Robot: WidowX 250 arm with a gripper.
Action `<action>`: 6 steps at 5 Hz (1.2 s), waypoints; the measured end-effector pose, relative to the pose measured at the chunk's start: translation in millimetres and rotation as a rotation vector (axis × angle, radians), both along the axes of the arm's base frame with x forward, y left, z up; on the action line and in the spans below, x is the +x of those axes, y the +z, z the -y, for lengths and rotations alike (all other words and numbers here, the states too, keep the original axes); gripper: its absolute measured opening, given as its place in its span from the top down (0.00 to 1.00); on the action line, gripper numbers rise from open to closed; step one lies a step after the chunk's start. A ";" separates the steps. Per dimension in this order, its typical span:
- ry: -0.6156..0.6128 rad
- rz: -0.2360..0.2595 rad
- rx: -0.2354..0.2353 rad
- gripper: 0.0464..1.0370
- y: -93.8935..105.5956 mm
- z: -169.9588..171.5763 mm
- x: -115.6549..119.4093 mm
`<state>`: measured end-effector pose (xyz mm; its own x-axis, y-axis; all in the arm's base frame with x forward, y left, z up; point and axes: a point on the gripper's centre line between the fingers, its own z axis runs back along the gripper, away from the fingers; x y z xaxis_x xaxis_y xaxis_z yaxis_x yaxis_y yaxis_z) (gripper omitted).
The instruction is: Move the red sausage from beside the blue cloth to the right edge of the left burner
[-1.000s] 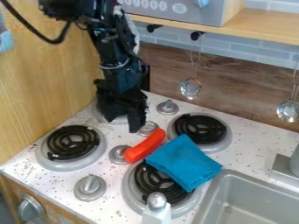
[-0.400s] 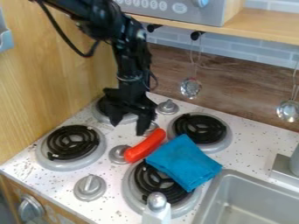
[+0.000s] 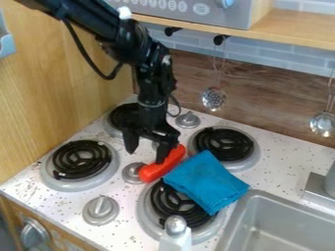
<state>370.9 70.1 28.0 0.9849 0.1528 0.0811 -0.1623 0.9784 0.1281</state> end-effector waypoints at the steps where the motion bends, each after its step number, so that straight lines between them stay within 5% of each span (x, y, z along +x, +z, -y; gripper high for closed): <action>1: 0.016 -0.009 0.012 0.03 -7.2 -2.6 2.3; 5: -0.020 -0.026 -0.014 0.08 -31.2 0.6 19.4; 6: -0.028 -0.010 -0.016 0.31 -31.8 0.9 21.6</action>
<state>392.5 69.1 -3.8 0.9896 0.1263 0.0692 -0.1336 0.9845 0.1141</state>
